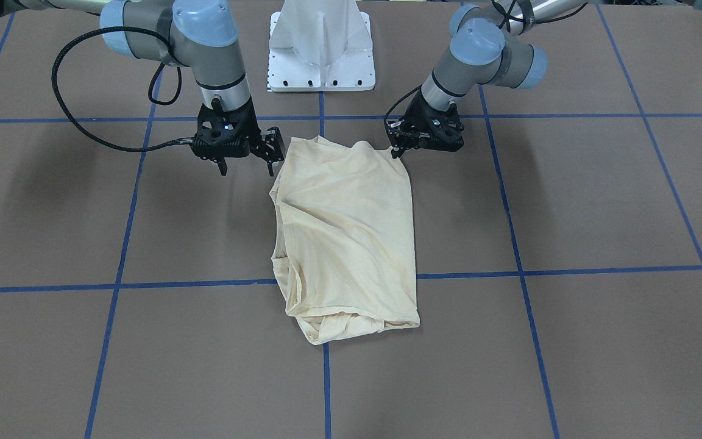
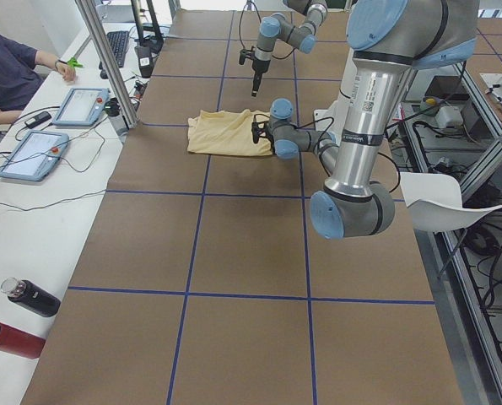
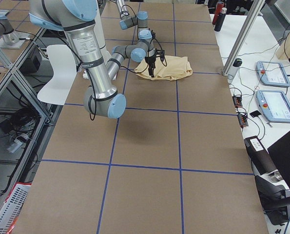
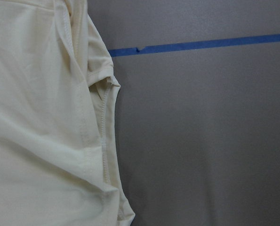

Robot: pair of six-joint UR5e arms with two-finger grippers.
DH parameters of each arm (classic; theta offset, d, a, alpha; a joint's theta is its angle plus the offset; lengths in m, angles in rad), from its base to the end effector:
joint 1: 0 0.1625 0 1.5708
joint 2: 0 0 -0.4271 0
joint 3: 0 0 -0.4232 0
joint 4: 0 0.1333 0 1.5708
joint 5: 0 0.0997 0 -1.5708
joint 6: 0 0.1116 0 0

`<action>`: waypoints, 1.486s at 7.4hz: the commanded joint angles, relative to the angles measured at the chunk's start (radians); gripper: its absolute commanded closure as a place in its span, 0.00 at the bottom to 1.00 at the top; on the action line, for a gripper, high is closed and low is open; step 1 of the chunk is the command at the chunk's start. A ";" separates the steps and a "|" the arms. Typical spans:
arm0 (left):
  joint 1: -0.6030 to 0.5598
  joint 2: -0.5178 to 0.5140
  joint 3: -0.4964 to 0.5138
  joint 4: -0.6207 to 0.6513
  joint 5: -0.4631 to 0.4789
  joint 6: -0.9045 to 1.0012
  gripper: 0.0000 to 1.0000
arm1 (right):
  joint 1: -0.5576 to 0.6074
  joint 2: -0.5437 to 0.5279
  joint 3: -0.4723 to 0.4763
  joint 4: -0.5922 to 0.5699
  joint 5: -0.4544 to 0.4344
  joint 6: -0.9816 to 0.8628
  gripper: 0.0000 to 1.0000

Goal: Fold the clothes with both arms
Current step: 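Lower the right gripper and grasp the opposite shirt edge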

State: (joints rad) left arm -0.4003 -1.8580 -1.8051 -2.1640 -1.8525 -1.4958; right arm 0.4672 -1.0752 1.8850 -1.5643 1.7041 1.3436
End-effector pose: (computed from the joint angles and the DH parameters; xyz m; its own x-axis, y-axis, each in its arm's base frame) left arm 0.5386 -0.3390 0.3190 0.4153 -0.0976 -0.9044 0.1137 0.9920 -0.0548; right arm -0.5215 -0.3958 0.2349 0.6769 0.0914 0.7304 -0.2129 0.9742 0.0754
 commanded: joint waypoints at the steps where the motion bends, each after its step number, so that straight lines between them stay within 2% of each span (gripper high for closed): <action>1: 0.000 -0.004 -0.034 0.042 -0.001 0.000 1.00 | -0.048 0.011 -0.009 0.003 -0.027 0.143 0.03; 2: 0.000 -0.004 -0.034 0.043 -0.001 0.000 1.00 | -0.076 0.038 -0.051 0.013 -0.103 0.226 0.06; 3: 0.000 -0.004 -0.036 0.043 -0.002 0.000 1.00 | -0.090 0.055 -0.128 0.099 -0.148 0.244 0.07; 4: 0.000 -0.006 -0.036 0.043 -0.002 -0.001 1.00 | -0.090 0.078 -0.217 0.181 -0.150 0.252 0.11; 5: 0.000 -0.004 -0.036 0.043 -0.002 -0.001 1.00 | -0.093 0.078 -0.221 0.187 -0.150 0.261 0.20; 7: 0.000 -0.006 -0.036 0.043 -0.002 -0.001 1.00 | -0.101 0.074 -0.215 0.179 -0.155 0.276 0.30; 8: 0.000 -0.004 -0.034 0.043 -0.002 -0.001 1.00 | -0.104 0.073 -0.215 0.178 -0.159 0.282 0.40; 9: 0.000 -0.004 -0.036 0.043 -0.002 -0.001 1.00 | -0.104 0.077 -0.218 0.179 -0.159 0.285 0.55; 11: 0.000 -0.004 -0.036 0.043 -0.002 -0.001 1.00 | -0.107 0.075 -0.218 0.179 -0.159 0.286 0.66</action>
State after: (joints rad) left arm -0.4004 -1.8624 -1.8405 -2.1215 -1.8546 -1.4972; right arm 0.3630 -0.9994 1.6679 -1.3860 1.5450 1.6283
